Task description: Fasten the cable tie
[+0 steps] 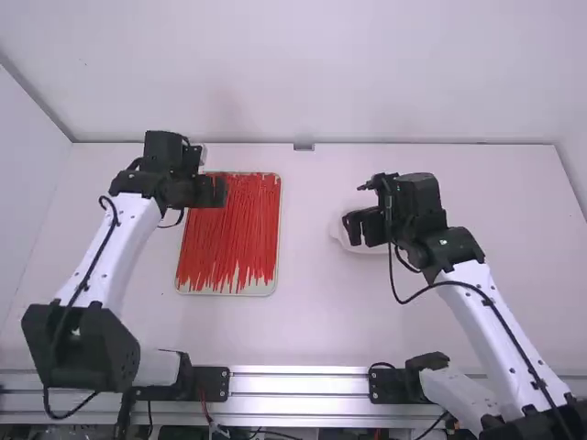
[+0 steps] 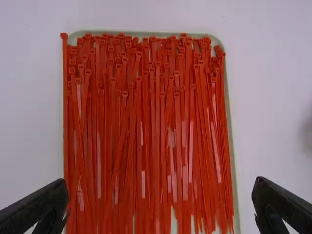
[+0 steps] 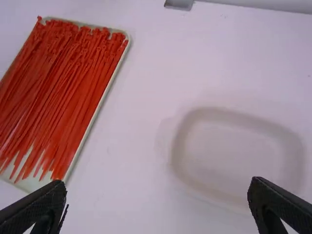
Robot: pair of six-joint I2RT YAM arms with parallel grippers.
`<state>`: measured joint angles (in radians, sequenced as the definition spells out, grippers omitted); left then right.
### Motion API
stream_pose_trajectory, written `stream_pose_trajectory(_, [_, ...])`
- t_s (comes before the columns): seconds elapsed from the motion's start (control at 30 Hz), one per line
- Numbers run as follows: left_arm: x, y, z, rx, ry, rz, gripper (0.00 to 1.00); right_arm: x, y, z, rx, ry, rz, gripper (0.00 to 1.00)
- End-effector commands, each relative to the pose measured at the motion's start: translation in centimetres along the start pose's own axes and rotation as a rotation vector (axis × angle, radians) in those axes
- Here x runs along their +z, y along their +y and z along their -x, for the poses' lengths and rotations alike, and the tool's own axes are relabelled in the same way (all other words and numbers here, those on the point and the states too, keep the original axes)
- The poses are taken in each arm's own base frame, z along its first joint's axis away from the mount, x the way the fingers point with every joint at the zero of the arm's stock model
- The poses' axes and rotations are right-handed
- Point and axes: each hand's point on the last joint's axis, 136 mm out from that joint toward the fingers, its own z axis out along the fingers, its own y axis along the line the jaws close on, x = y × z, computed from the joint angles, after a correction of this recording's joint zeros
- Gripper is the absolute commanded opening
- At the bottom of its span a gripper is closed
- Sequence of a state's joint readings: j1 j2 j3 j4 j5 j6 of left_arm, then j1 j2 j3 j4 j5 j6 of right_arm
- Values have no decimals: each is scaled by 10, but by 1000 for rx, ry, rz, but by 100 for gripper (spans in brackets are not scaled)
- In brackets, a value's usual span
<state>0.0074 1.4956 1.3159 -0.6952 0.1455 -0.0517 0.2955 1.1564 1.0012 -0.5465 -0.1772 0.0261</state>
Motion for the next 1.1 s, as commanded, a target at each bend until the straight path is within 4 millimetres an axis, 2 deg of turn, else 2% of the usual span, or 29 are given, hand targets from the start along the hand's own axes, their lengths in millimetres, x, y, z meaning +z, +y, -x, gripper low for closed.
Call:
stream_pose_trajectory(0.0, [12,5,9,7,20,11,99,-3,4,12,-11,-26,11,100])
stream_pose_trajectory(0.17, [34,7,16,3,51,9,99,-4,4,12,17,-30,11,100])
stream_pose_trajectory(0.27, [55,10,20,1,62,10,99,-4,5,11,20,-24,14,99])
stream_pose_trajectory(0.47, [79,14,24,-24,55,13,99,-4,5,9,34,-18,14,100])
stream_pose_trajectory(0.77, [123,23,16,-29,82,27,99,-4,4,0,56,20,11,100])
stream_pose_trajectory(0.9, [139,41,6,-84,104,119,90,-4,4,-3,58,33,11,99])
stream_pose_trajectory(1.07, [152,44,0,-83,110,122,83,-4,4,-6,60,42,11,100])
